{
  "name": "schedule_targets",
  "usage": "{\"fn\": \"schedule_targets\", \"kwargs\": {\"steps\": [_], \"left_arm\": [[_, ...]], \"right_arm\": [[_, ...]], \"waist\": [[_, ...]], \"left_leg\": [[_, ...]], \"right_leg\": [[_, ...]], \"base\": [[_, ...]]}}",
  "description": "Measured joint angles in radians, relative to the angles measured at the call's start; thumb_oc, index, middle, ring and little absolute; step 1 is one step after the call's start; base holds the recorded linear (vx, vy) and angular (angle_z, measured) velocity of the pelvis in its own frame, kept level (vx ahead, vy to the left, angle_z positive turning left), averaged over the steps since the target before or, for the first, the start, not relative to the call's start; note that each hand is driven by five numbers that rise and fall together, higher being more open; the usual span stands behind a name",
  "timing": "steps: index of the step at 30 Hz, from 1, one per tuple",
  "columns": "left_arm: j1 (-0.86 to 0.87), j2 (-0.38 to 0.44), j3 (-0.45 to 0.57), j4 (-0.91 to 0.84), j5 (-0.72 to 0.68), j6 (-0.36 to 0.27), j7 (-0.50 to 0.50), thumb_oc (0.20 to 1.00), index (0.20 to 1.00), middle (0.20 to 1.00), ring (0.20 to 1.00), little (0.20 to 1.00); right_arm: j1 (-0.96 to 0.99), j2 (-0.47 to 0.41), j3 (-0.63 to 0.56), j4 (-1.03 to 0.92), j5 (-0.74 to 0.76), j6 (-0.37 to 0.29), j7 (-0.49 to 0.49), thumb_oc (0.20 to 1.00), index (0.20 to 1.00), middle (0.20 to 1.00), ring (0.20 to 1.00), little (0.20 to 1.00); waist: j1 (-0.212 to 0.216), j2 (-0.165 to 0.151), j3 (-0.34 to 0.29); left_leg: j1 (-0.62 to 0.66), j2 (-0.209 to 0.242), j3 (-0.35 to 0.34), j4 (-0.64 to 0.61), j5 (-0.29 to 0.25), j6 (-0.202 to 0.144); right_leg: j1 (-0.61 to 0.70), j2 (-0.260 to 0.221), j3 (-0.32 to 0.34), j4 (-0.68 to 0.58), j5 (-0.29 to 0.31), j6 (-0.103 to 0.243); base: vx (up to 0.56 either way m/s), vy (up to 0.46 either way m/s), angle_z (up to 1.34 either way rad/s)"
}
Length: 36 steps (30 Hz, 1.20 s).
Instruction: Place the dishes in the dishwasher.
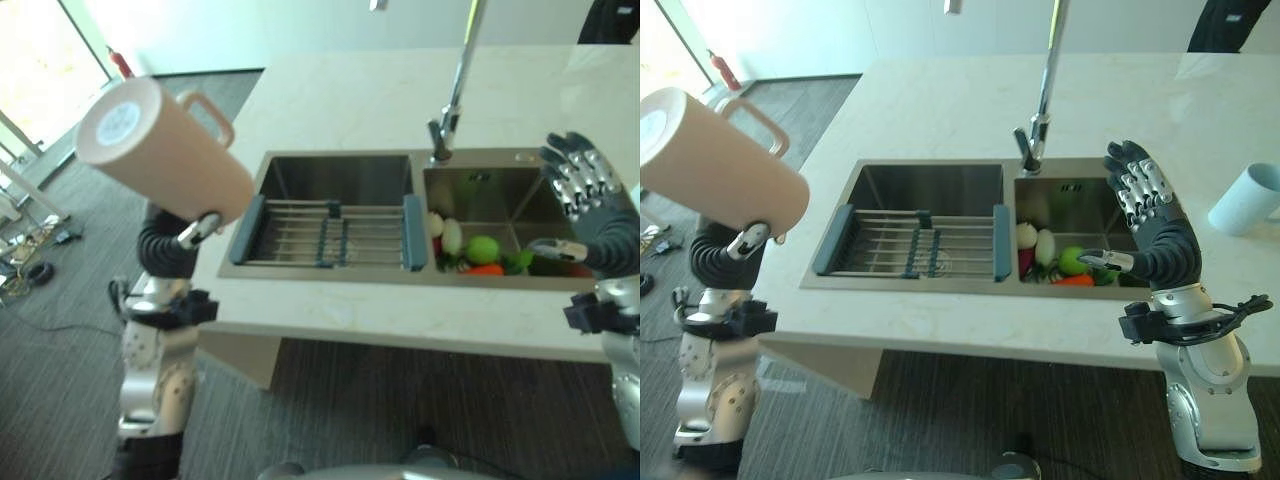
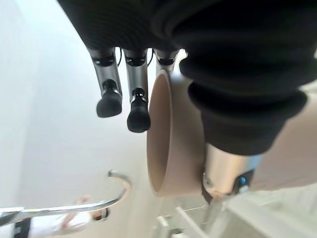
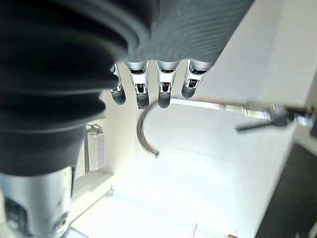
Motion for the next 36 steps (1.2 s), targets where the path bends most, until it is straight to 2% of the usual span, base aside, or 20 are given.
{"fn": "schedule_targets", "kwargs": {"steps": [4,6,9,11,12,13,14,16,18,19,22,25,27,28,29,30,31,33,34,36], "left_arm": [[0.069,0.034,0.033,0.000,-0.037,-0.003,0.001,0.200,0.200,0.200,0.200,0.200],[0.090,0.037,0.043,-0.001,-0.037,-0.001,0.001,0.200,0.200,0.200,0.200,0.200],[0.097,0.047,0.032,-0.005,-0.034,0.022,0.010,0.200,0.200,0.200,0.200,0.200],[0.098,0.050,0.026,-0.004,-0.033,0.041,0.025,0.200,0.200,0.200,0.200,0.200],[0.092,0.041,0.024,0.004,-0.032,0.047,0.021,0.200,0.200,0.200,0.200,0.200],[0.064,0.012,0.008,0.006,-0.032,0.060,0.018,0.200,0.200,0.200,0.200,0.200],[0.045,0.009,0.003,0.005,-0.032,0.054,0.020,0.200,0.200,0.200,0.200,0.200],[0.000,-0.001,-0.020,0.022,-0.032,0.058,0.036,0.200,0.200,0.200,0.200,0.200],[0.012,0.005,-0.037,0.014,-0.030,0.061,0.039,0.200,0.200,0.200,0.200,0.200],[0.034,0.004,-0.051,0.005,-0.030,0.064,0.038,0.200,0.200,0.200,0.200,0.200],[0.198,0.001,-0.034,-0.074,-0.035,0.063,0.015,0.200,0.200,0.200,0.200,0.200],[0.262,-0.006,0.027,-0.139,-0.048,0.061,0.003,0.200,0.200,0.200,0.200,0.200],[0.226,0.000,0.026,-0.154,-0.056,0.056,0.003,0.200,0.200,0.200,0.200,0.200],[0.196,0.004,0.016,-0.147,-0.057,0.057,0.004,0.200,0.200,0.200,0.200,0.200],[0.105,0.004,-0.036,-0.098,-0.074,0.056,0.003,0.200,0.200,0.200,0.200,0.200],[0.040,0.004,-0.078,-0.061,-0.075,0.057,0.007,0.200,0.200,0.200,0.200,0.200],[0.028,0.008,-0.088,-0.091,-0.079,0.047,0.016,0.200,0.200,0.200,0.200,0.200],[0.070,0.009,-0.041,-0.166,-0.096,0.005,0.018,0.200,0.200,0.200,0.200,0.200],[0.078,0.009,-0.019,-0.157,-0.108,0.006,0.014,0.200,0.200,0.200,0.200,0.200],[0.095,-0.019,0.014,-0.130,-0.139,0.006,0.014,0.200,0.200,0.200,0.200,0.200]], "right_arm": [[-0.013,0.078,0.016,0.049,-0.001,-0.003,-0.015,1.000,1.000,1.000,1.000,1.000],[0.001,0.140,0.033,0.059,-0.011,-0.004,-0.018,1.000,1.000,1.000,1.000,1.000],[0.004,0.181,0.052,0.057,-0.028,0.000,0.000,1.000,1.000,1.000,1.000,1.000],[0.036,0.176,0.059,0.057,-0.030,0.006,0.011,1.000,1.000,1.000,1.000,1.000],[0.053,0.169,0.040,0.051,-0.025,-0.004,0.010,1.000,1.000,1.000,1.000,1.000],[0.100,0.160,0.016,0.053,-0.017,-0.018,0.005,1.000,1.000,1.000,1.000,1.000],[0.086,0.142,0.027,0.054,-0.016,-0.017,0.003,1.000,1.000,1.000,1.000,1.000],[0.020,0.132,0.061,0.054,-0.014,-0.023,-0.001,1.000,1.000,1.000,1.000,1.000],[-0.018,0.131,0.096,0.054,-0.014,-0.027,-0.001,1.000,1.000,1.000,1.000,1.000],[-0.023,0.126,0.105,0.059,-0.014,-0.039,-0.001,1.000,1.000,1.000,1.000,1.000],[0.040,0.118,0.123,0.064,-0.011,-0.040,-0.003,1.000,1.000,1.000,1.000,1.000],[0.035,0.113,0.136,0.053,0.005,-0.035,-0.019,1.000,1.000,1.000,1.000,1.000],[-0.010,0.100,0.179,0.056,0.003,-0.017,-0.031,1.000,1.000,1.000,1.000,1.000],[-0.021,0.098,0.187,0.054,0.000,-0.018,-0.050,1.000,1.000,1.000,1.000,1.000],[-0.011,0.091,0.180,0.055,-0.001,-0.018,-0.080,1.000,1.000,1.000,1.000,1.000],[-0.005,0.066,0.179,0.056,-0.001,-0.018,-0.089,1.000,1.000,1.000,1.000,1.000],[-0.028,0.027,0.185,0.050,-0.001,-0.020,-0.086,1.000,1.000,1.000,1.000,1.000],[-0.057,-0.006,0.124,0.051,0.001,-0.025,-0.073,1.000,1.000,1.000,1.000,1.000],[-0.046,-0.003,0.076,0.052,0.002,-0.025,-0.067,1.000,1.000,1.000,1.000,1.000],[0.000,0.020,0.027,0.052,0.001,-0.026,-0.065,1.000,1.000,1.000,1.000,1.000]], "waist": [[0.054,-0.034,-0.010],[0.061,-0.047,-0.019],[0.087,-0.080,-0.022],[0.080,-0.075,-0.021],[0.083,-0.063,-0.020],[0.038,-0.037,-0.023],[0.053,-0.022,-0.025],[0.059,-0.026,-0.030],[0.081,-0.040,-0.037],[0.097,-0.036,-0.042],[0.145,0.017,-0.044],[0.208,0.012,-0.042],[0.229,0.007,-0.038],[0.226,-0.002,-0.034],[0.180,-0.034,-0.014],[0.153,-0.037,-0.014],[0.157,-0.028,-0.018],[0.167,-0.012,-0.015],[0.152,0.031,-0.017],[0.115,0.058,-0.017]], "left_leg": [[0.054,-0.114,-0.004,-0.200,0.050,0.058],[0.013,-0.136,-0.035,-0.184,0.048,0.085],[-0.045,-0.184,-0.058,-0.121,0.018,0.126],[-0.059,-0.160,-0.111,-0.109,0.020,0.134],[-0.062,-0.153,-0.167,-0.116,0.049,0.141],[-0.085,-0.118,-0.275,-0.119,0.062,0.149],[-0.082,-0.101,-0.332,-0.166,0.127,0.150],[-0.105,-0.102,-0.432,-0.183,0.148,0.129],[-0.109,-0.137,-0.473,-0.210,0.165,0.130],[-0.110,-0.160,-0.502,-0.227,0.172,0.121],[-0.120,-0.136,-0.485,-0.238,0.188,0.110],[-0.123,-0.137,-0.551,-0.263,0.199,0.078],[-0.150,-0.122,-0.448,-0.260,0.168,0.093],[-0.166,-0.115,-0.315,-0.249,0.116,0.094],[-0.189,-0.105,-0.029,-0.198,0.066,0.076],[-0.211,-0.079,0.126,-0.112,0.056,0.067],[-0.245,-0.041,0.154,-0.011,0.044,0.051],[-0.211,-0.056,0.029,-0.005,0.050,0.074],[-0.139,-0.063,0.018,-0.095,0.145,0.145],[-0.026,-0.098,0.005,-0.262,0.220,0.227]], "right_leg": [[-0.076,-0.096,0.008,0.086,0.049,0.070],[-0.085,-0.057,0.020,0.088,0.008,0.113],[-0.065,-0.085,0.008,0.033,0.012,0.110],[-0.082,-0.079,0.071,0.111,0.070,0.107],[-0.081,-0.049,0.157,0.162,0.051,0.102],[-0.053,0.059,0.313,0.221,-0.084,0.087],[-0.058,0.175,0.388,0.275,-0.183,0.093],[-0.032,0.348,0.530,0.263,-0.270,0.023],[-0.011,0.372,0.519,0.171,-0.272,-0.024],[0.025,0.348,0.470,0.095,-0.269,-0.108],[0.076,0.353,0.370,0.039,-0.255,-0.106],[0.124,0.359,0.296,-0.040,-0.236,-0.132],[0.140,0.339,0.203,-0.067,-0.229,-0.134],[0.154,0.314,0.133,-0.080,-0.233,-0.128],[0.201,0.272,-0.004,-0.088,-0.243,-0.115],[0.215,0.254,-0.089,-0.079,-0.250,-0.114],[0.202,0.238,-0.104,-0.061,-0.255,-0.116],[0.188,0.206,-0.073,-0.037,-0.269,-0.087],[0.193,0.211,-0.059,0.009,-0.279,-0.071],[0.144,0.170,-0.060,0.209,-0.321,-0.031]], "base": [[-0.26,0.420,0.39],[-0.20,0.349,0.39],[-0.19,0.279,0.37],[-0.20,0.190,0.85],[-0.21,0.151,1.76],[-0.06,0.038,1.98],[-0.06,0.016,2.01],[0.03,-0.031,1.45],[0.01,-0.083,1.02],[0.01,-0.105,1.04],[-0.01,-0.131,0.95],[-0.07,-0.041,0.84],[-0.22,0.142,1.17],[-0.30,0.226,2.15],[-0.27,0.250,2.66],[-0.18,0.214,2.63],[-0.13,0.225,1.32],[-0.10,0.275,0.37],[-0.07,0.343,0.71],[-0.05,0.282,1.06]]}}
